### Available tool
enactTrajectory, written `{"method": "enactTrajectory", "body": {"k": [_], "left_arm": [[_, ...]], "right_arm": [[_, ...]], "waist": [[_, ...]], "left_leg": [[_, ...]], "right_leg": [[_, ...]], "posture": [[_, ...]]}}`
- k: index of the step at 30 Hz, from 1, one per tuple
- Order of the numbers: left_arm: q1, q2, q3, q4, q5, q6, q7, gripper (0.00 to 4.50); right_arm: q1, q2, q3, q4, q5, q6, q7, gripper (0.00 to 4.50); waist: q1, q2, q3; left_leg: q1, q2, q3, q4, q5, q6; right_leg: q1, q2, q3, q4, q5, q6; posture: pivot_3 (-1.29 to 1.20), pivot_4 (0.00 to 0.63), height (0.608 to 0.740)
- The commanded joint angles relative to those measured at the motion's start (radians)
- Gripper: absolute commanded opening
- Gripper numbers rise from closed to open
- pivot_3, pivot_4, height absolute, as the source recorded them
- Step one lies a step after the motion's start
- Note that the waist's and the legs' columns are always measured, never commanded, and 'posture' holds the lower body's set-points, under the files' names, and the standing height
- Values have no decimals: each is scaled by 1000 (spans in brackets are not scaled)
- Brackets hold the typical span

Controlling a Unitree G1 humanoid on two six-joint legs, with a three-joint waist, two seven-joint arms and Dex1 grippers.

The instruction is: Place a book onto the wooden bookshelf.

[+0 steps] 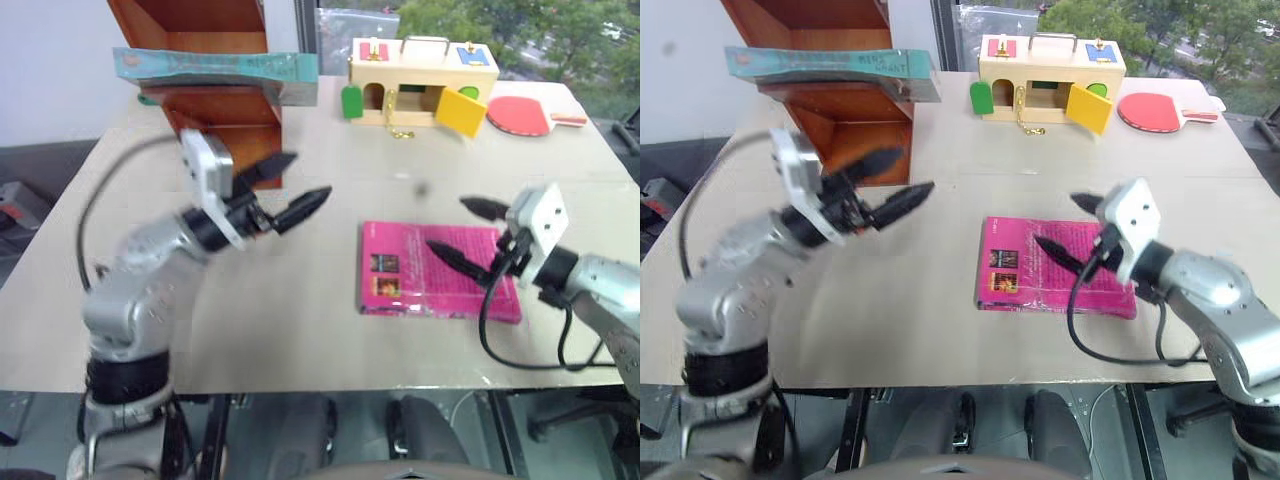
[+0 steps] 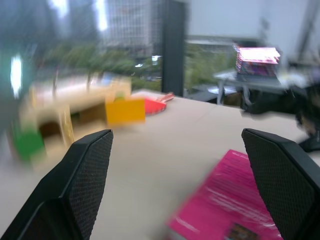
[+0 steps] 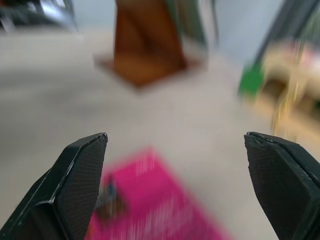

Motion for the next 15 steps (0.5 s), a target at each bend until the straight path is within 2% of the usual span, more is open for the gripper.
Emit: {"method": "enactTrajectory", "body": {"k": [1,4,8,11,13,15], "left_arm": [[107,16,-7,-75,69,-57,30,4401],[251,60,8,-51,126,-135,-35,4401],[380,130,67,-10,148,-219,-132,4401],[429,168,103,28,147,-250,-182,4401],[436,178,109,56,154,-273,-198,4401],[434,180,103,74,163,-298,-213,4401]], "right_arm": [[109,-23,-153,12,-12,-77,63,4500],[272,-39,-284,51,-52,-138,127,4500],[430,-43,-455,70,-55,-164,188,4500],[508,-45,-554,70,-50,-159,227,4500],[537,-45,-589,77,-53,-158,245,4500],[546,-44,-603,82,-49,-145,250,4500]], "waist": [[4,1,-1],[6,7,-4],[7,8,-5],[7,10,-5],[7,12,-6],[7,12,-6]], "left_leg": [[0,0,0,0,0,0],[2,0,1,-1,0,0],[3,0,1,-2,0,0],[7,1,1,-2,-2,3],[17,1,1,-4,-3,3],[18,2,1,-4,-3,3]], "right_leg": [[0,0,0,0,0,0],[1,0,1,-1,0,0],[2,0,1,-1,0,0],[5,0,1,-1,0,-1],[15,0,2,-3,-2,-4],[16,0,2,-5,-3,-5]], "posture": [[0,150,740],[0,150,740],[0,150,740],[0,150,740],[0,150,740],[0,150,740]]}}
